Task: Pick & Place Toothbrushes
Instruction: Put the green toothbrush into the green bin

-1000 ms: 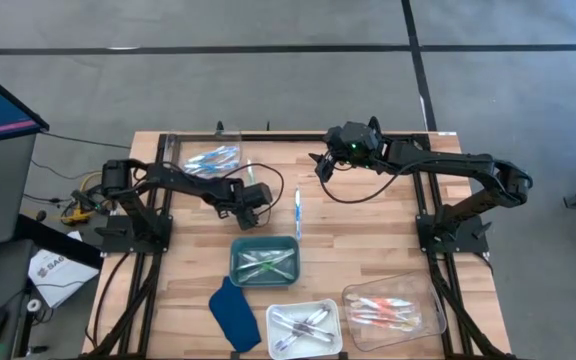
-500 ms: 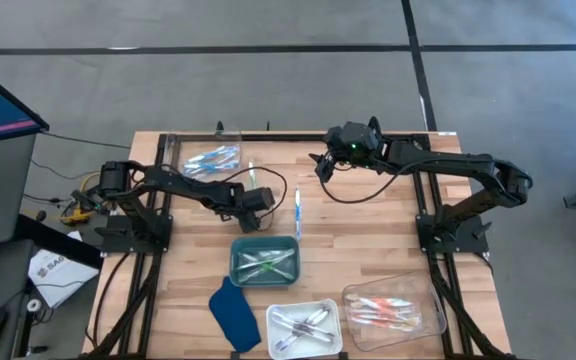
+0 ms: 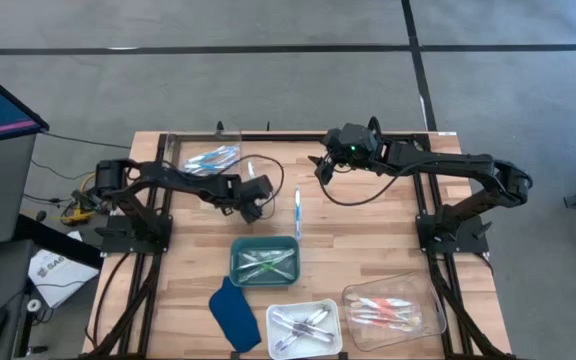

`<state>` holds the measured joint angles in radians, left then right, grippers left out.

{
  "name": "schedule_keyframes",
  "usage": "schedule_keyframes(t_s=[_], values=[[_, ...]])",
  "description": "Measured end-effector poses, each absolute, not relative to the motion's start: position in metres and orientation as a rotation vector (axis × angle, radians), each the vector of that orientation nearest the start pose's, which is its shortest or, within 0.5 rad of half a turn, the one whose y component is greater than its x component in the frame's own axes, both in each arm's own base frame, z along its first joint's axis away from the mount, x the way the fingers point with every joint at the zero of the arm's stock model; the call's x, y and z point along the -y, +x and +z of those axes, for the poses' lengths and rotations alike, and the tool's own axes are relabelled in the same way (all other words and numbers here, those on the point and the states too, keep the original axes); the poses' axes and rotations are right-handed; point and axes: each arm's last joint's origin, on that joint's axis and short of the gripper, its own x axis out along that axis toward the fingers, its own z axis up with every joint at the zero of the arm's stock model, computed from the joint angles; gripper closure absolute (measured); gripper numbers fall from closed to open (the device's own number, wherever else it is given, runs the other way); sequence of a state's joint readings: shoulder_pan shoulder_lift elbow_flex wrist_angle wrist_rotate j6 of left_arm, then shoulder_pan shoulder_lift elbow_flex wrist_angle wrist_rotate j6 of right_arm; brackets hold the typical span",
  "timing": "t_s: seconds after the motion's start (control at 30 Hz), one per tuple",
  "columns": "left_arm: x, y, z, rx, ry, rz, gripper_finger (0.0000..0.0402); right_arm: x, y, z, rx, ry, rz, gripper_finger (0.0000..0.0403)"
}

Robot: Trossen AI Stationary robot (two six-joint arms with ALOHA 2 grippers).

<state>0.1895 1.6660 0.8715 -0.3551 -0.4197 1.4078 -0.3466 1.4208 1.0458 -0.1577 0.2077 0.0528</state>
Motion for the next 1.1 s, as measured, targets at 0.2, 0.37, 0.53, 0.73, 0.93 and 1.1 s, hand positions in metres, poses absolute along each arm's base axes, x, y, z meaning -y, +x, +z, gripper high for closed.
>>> schedule_keyframes(t_s=[0.2,0.37,0.53,0.73,0.93,1.1], values=[[-0.090,0.286,0.150,-1.372,1.276,-0.298,0.0188,0.112,0.293,0.282,-0.524,0.088,-0.556,0.0121],[-0.106,0.282,0.150,-1.350,1.210,-0.290,0.0189,0.112,0.293,0.282,-0.523,0.088,-0.556,0.0121],[-0.115,0.280,0.150,-1.318,1.212,-0.324,0.0188,0.112,0.293,0.282,-0.523,0.088,-0.556,0.0121],[-0.116,0.280,0.150,-1.283,1.245,-0.385,0.0187,0.112,0.293,0.282,-0.523,0.088,-0.556,0.0121],[-0.117,0.280,0.150,-1.275,1.261,-0.408,0.0198,0.112,0.293,0.282,-0.523,0.088,-0.557,0.0121],[-0.117,0.281,0.150,-1.263,1.263,-0.406,0.0207,0.112,0.293,0.282,-0.523,0.087,-0.557,0.0121]])
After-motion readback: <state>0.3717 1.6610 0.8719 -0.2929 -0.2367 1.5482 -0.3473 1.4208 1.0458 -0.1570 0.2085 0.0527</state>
